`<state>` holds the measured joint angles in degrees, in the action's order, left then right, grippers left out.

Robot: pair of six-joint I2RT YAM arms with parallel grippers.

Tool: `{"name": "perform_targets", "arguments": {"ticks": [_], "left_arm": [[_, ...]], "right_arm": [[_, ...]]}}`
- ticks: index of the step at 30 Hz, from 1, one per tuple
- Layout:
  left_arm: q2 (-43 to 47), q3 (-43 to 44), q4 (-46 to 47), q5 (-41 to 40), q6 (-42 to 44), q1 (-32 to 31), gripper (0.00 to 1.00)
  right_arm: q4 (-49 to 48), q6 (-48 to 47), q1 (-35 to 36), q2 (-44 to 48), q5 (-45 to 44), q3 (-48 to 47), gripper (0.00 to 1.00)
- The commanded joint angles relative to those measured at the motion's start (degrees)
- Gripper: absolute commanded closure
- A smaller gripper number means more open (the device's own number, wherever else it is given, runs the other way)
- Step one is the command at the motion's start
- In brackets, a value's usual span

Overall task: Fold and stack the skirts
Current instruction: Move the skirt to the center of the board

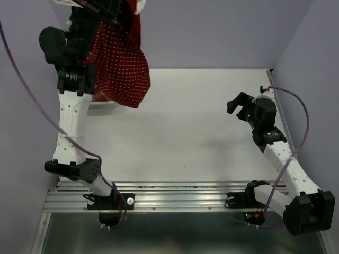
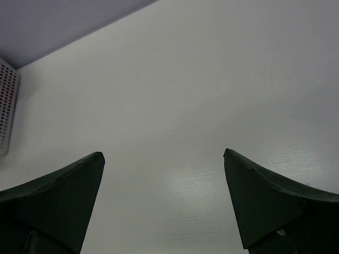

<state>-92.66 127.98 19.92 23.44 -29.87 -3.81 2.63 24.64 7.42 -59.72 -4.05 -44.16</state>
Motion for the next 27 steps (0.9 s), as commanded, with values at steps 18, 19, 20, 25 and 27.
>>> {"name": "perform_targets", "arguments": {"ticks": [18, 19, 20, 25, 27], "left_arm": [[24.1, -82.1, -6.5, -33.6, -17.7, -19.0, 0.31], [24.3, -81.8, -10.6, -35.8, -18.0, -17.9, 0.19], [24.5, -81.2, -14.8, -37.4, -18.6, -16.9, 0.13], [26.5, -75.9, -28.6, -48.7, -17.9, -15.2, 0.01], [26.0, -73.9, -30.8, -49.5, -17.0, -15.1, 0.01]], "right_arm": [[17.1, 2.6, -0.3, 10.6, -7.9, -2.9, 0.00], [17.1, 1.6, -0.3, 9.8, -3.1, -3.2, 0.00], [17.0, 0.9, -0.3, 9.0, -0.9, -3.7, 0.00], [15.7, -0.6, -0.3, 2.0, 6.9, -4.3, 0.00], [16.6, -0.3, 0.3, -0.4, 6.7, -5.2, 0.00]]}}
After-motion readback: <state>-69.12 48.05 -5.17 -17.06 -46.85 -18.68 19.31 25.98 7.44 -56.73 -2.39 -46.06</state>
